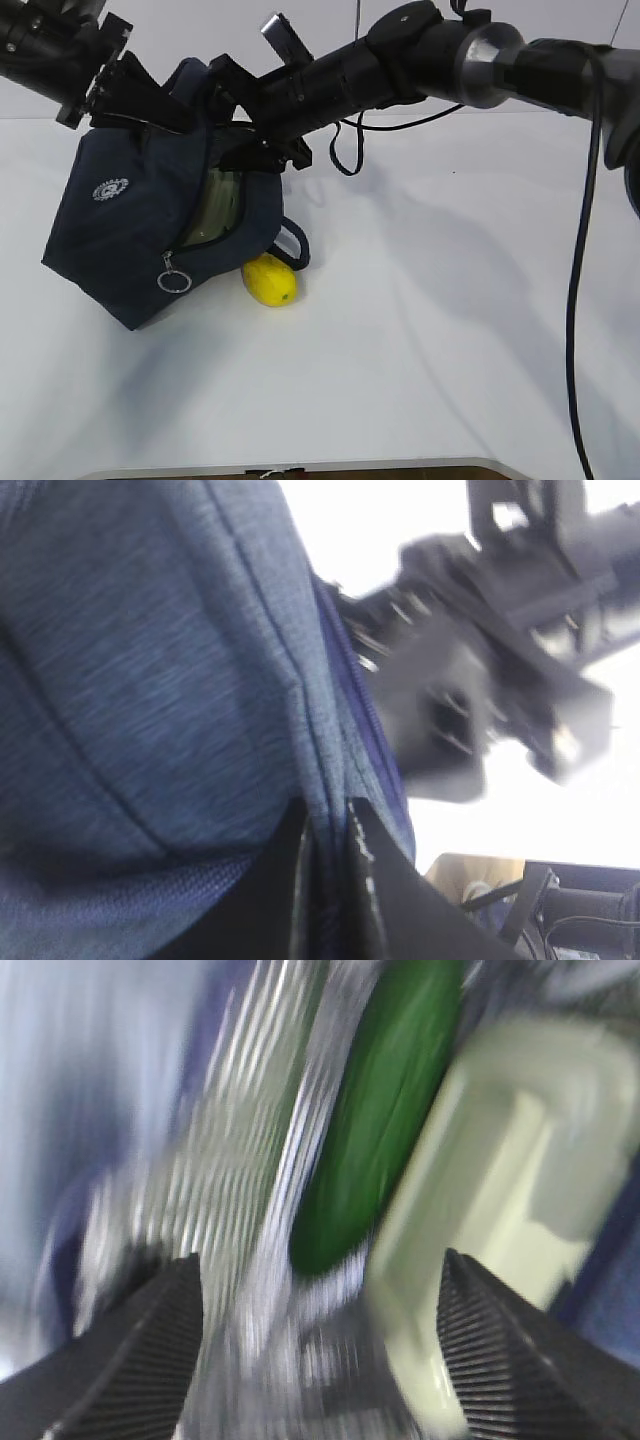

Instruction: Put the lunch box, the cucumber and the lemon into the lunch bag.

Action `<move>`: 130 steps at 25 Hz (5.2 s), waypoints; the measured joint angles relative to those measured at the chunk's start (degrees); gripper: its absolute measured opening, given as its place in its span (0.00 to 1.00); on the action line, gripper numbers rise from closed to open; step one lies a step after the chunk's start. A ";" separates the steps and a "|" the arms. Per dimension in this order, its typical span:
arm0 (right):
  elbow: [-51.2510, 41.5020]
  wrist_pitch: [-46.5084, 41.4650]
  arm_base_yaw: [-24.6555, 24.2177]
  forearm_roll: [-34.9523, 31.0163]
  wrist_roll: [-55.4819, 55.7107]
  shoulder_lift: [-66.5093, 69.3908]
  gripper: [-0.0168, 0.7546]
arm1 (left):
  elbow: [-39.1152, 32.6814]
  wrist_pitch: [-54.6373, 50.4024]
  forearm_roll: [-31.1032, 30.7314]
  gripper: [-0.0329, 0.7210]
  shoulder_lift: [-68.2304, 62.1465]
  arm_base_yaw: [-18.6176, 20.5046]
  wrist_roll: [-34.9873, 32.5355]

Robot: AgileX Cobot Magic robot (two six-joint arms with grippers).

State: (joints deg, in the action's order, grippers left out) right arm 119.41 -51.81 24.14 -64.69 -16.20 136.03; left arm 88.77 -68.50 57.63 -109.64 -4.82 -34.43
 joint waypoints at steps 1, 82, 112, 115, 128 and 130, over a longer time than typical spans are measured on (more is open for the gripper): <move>0.00 -0.36 0.00 -0.14 -0.54 0.00 0.77 | 0.00 -0.10 0.00 0.05 0.00 0.29 0.00; 7.08 -19.46 15.15 57.94 53.75 -0.89 0.77 | 0.00 0.88 -12.87 0.05 0.00 24.56 7.53; 6.94 -19.16 15.38 59.09 59.71 3.18 0.54 | 0.00 0.56 -12.87 0.05 0.00 24.56 7.53; 6.94 -19.03 15.38 59.09 58.99 3.23 0.49 | 0.00 0.31 -12.87 0.05 0.00 24.56 7.53; 6.94 -18.59 15.38 52.34 41.61 3.32 0.45 | 0.00 0.19 -12.87 0.05 0.00 24.56 7.53; 6.94 -18.59 15.38 51.70 39.28 3.32 0.45 | 0.00 0.19 -12.87 0.05 0.00 24.56 7.53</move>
State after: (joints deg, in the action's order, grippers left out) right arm 126.35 -70.40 39.52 -12.98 23.08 139.35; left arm 88.77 -68.30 44.76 -109.64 19.74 -26.90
